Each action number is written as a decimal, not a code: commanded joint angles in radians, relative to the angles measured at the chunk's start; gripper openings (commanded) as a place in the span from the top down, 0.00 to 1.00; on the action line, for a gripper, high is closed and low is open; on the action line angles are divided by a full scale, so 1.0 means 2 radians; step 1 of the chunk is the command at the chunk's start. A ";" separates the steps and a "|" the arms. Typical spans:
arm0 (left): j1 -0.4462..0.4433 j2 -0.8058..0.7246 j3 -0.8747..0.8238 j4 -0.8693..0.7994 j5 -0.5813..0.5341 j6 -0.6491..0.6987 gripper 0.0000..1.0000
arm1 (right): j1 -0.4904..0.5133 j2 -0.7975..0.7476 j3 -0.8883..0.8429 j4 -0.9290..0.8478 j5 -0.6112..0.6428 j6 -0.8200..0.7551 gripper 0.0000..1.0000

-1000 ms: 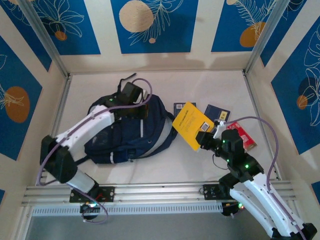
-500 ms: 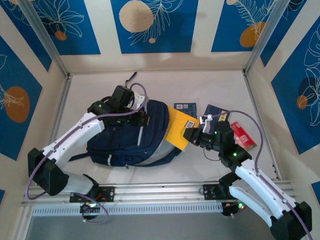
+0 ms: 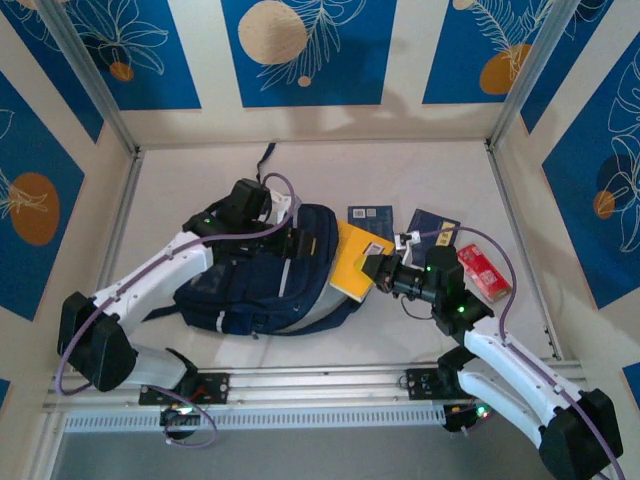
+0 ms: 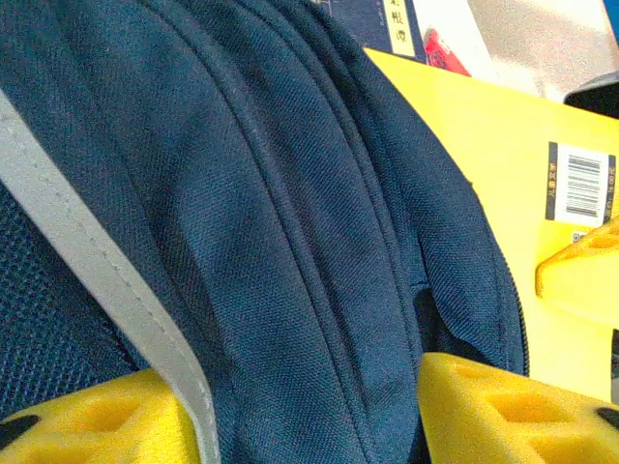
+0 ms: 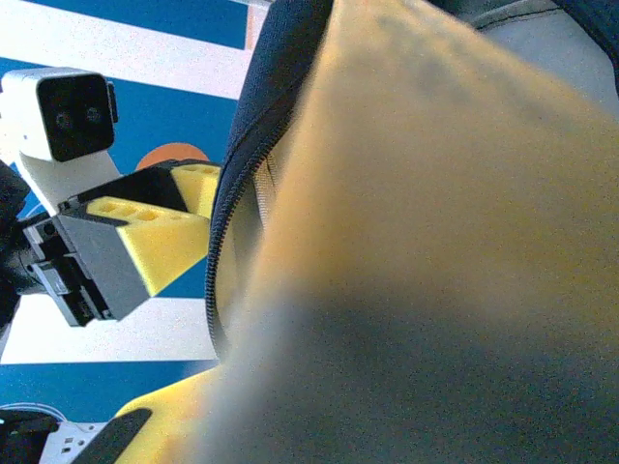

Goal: Pack the student bag

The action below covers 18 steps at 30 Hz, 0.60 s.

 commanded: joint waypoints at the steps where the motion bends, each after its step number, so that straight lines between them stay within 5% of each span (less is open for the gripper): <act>1: -0.001 0.000 0.002 0.021 0.005 -0.006 0.39 | 0.006 -0.019 0.007 0.088 -0.025 0.008 1.00; 11: -0.011 0.051 0.015 -0.002 -0.045 -0.004 0.42 | 0.022 -0.017 0.017 0.093 -0.018 0.010 1.00; 18: -0.017 0.051 0.030 -0.021 -0.051 0.014 0.96 | 0.025 -0.025 0.025 0.061 -0.008 -0.009 1.00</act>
